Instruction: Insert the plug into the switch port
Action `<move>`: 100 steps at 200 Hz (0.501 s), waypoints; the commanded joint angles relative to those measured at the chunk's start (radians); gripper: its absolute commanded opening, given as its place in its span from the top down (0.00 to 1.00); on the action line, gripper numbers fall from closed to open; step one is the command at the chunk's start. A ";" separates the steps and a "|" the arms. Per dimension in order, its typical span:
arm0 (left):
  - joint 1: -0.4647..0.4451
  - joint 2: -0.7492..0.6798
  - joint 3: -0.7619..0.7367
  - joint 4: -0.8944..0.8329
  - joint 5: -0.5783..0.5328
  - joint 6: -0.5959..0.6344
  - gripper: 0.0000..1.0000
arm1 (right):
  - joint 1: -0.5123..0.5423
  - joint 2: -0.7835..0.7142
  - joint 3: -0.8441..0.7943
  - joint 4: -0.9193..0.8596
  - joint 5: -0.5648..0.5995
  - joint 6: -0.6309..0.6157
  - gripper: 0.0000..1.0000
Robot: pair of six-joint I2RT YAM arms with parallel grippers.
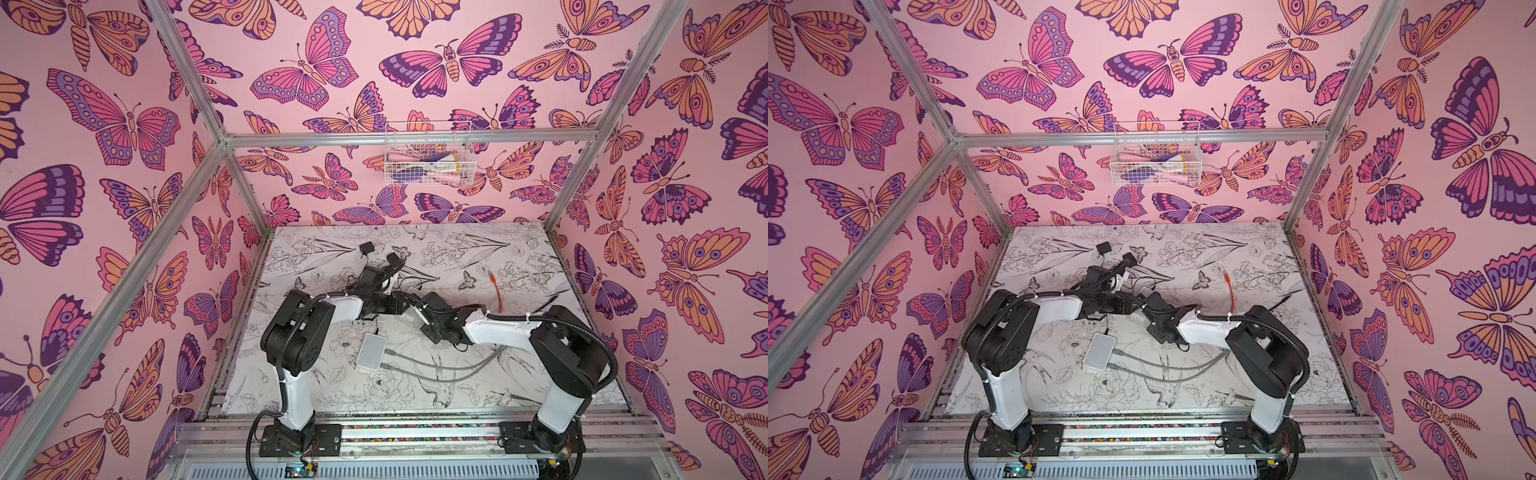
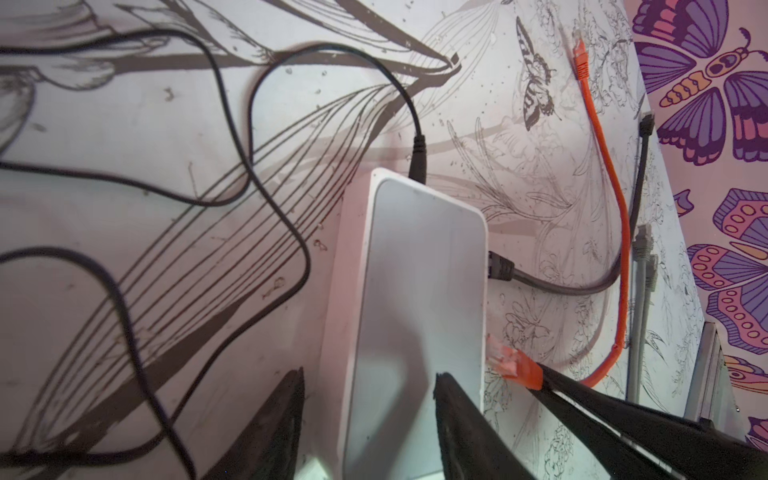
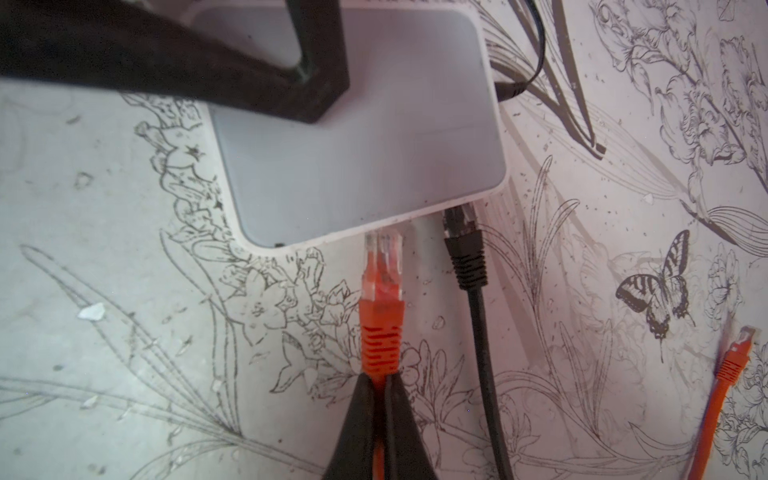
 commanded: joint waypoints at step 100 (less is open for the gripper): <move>-0.011 0.084 0.077 -0.084 0.031 0.021 0.45 | -0.003 0.009 0.031 0.036 -0.069 -0.015 1.00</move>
